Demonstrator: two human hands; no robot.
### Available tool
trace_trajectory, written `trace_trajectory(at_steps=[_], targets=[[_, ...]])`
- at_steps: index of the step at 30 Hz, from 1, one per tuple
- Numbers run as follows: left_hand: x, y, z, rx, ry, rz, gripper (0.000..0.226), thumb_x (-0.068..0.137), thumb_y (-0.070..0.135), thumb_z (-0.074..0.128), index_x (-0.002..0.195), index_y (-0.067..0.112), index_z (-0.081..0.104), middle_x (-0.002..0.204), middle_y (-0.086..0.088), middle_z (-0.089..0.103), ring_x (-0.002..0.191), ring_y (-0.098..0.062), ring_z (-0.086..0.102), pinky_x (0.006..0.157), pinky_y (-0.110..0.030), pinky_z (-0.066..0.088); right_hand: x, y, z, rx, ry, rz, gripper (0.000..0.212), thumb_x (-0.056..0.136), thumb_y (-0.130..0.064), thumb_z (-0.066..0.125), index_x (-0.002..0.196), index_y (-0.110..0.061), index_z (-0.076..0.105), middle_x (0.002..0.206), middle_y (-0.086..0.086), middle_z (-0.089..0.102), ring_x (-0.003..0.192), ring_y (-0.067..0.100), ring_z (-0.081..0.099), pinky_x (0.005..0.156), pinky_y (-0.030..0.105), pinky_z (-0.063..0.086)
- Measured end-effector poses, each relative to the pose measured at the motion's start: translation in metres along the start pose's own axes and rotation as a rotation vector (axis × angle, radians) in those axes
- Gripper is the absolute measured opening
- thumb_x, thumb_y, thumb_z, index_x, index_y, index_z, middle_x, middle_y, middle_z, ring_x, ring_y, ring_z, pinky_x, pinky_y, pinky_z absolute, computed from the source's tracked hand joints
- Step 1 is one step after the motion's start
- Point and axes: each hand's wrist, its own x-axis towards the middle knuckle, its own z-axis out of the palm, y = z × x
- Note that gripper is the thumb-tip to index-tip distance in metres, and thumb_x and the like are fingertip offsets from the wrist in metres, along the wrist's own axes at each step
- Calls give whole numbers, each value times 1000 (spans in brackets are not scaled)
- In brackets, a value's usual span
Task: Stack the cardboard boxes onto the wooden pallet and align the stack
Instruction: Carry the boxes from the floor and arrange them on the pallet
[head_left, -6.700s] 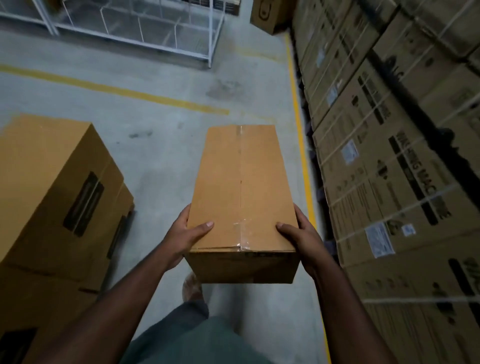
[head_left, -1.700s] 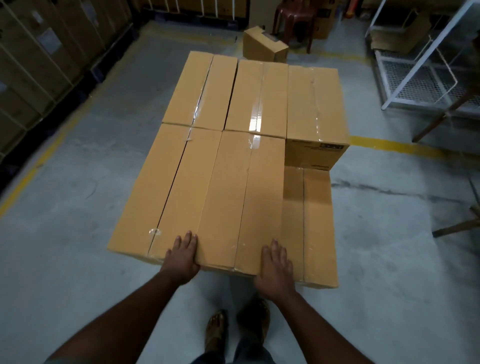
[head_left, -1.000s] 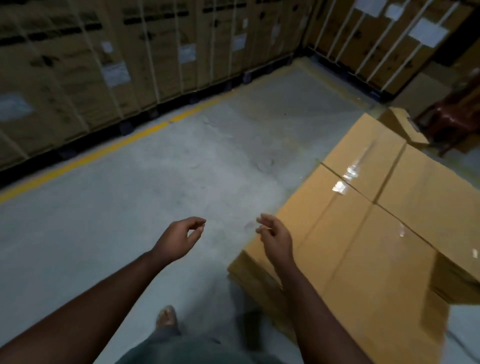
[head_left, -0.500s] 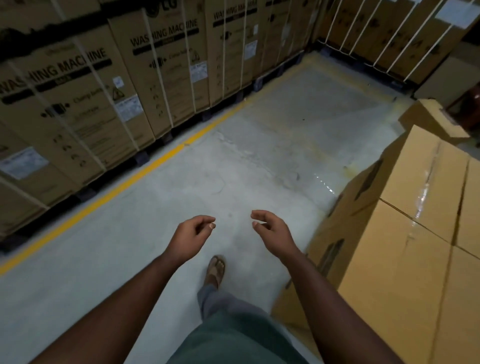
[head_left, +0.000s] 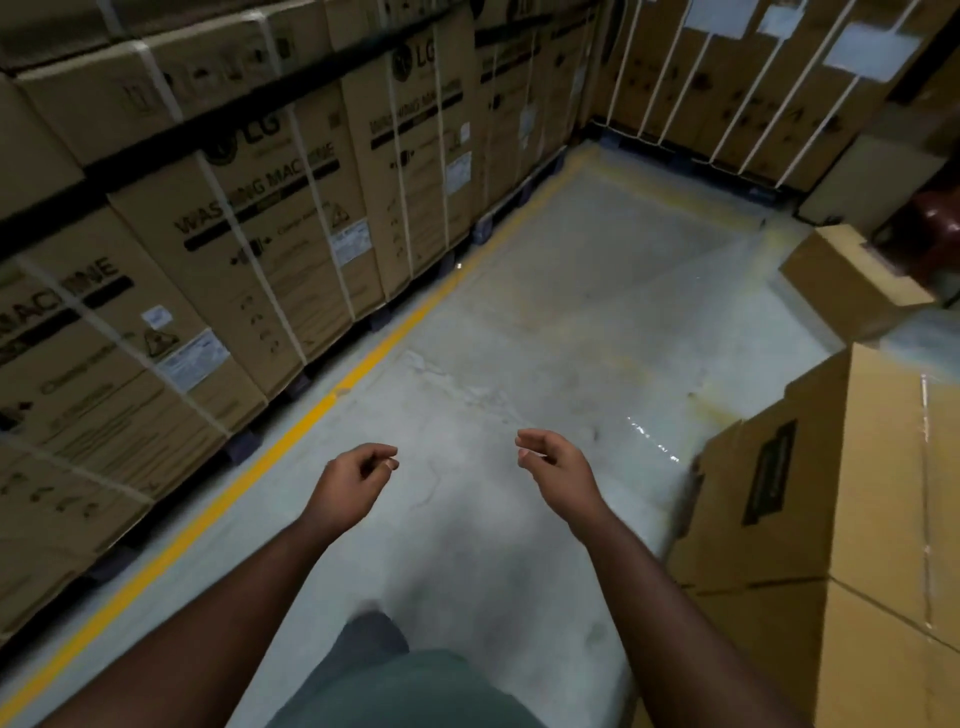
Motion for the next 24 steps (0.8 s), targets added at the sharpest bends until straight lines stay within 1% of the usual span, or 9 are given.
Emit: trace_trajectory(at_steps=[2,4,8,11,13,16,20,22,24], targets=[[56,12,14,-13,-39,5,20,99,8,63,116,11,74,100,1,78,100,-11,73,94,-33,56,42,-6,-17,1,49,29,27,99,-10,66,124,-19,70,122,-4,73,113,16,69,101,36,54],[113,27,30,-22,-94,19,20,99,5,63,115,9,74,100,-4,79,99,-14,74,98,-40,56,86,-11,-33,10,93,48,27,100,-7,65,124,-17,70,124,0,73,112,16,68,97,33,53],[242,69,62,-40,-175,67,20,98,4,63,113,11,74,98,-2,79,98,-16,75,97,-42,57,179,-30,-70,26,194,86,26,100,-5,63,124,-13,70,125,2,73,111,17,68,88,25,50],[332,120,92,-32,-246,106,19,98,4,64,114,7,73,99,-7,78,101,-23,74,97,-44,57,240,-51,-106,47,304,125,26,101,-4,61,125,-11,69,126,3,72,114,20,68,91,28,51],[384,163,116,-31,-331,130,19,99,5,64,117,5,72,105,-11,77,103,-24,73,99,-46,56,279,-68,-131,45,364,137,26,102,-6,61,127,-9,69,127,4,72,114,20,67,95,34,52],[446,228,154,-7,-426,149,23,101,13,63,122,8,71,109,-7,76,103,-21,73,97,-39,57,330,-89,-169,52,394,172,29,102,-10,62,130,-9,68,127,3,71,115,22,67,98,40,53],[528,301,221,10,-543,192,23,102,15,63,123,11,71,105,-3,76,95,-11,73,86,-27,56,398,-97,-232,184,540,190,28,101,-9,63,129,-9,68,128,1,71,116,19,67,100,37,53],[573,330,263,27,-586,203,23,102,13,62,123,9,70,105,-4,76,93,-12,73,81,-24,54,436,-87,-268,230,592,211,28,101,-8,63,128,-10,69,127,1,71,116,19,67,100,37,53],[615,360,309,40,-618,202,23,103,12,61,124,9,69,107,-6,76,95,-16,72,83,-25,53,474,-74,-309,262,637,228,27,101,-7,63,127,-10,69,126,2,72,114,18,67,99,35,53]])
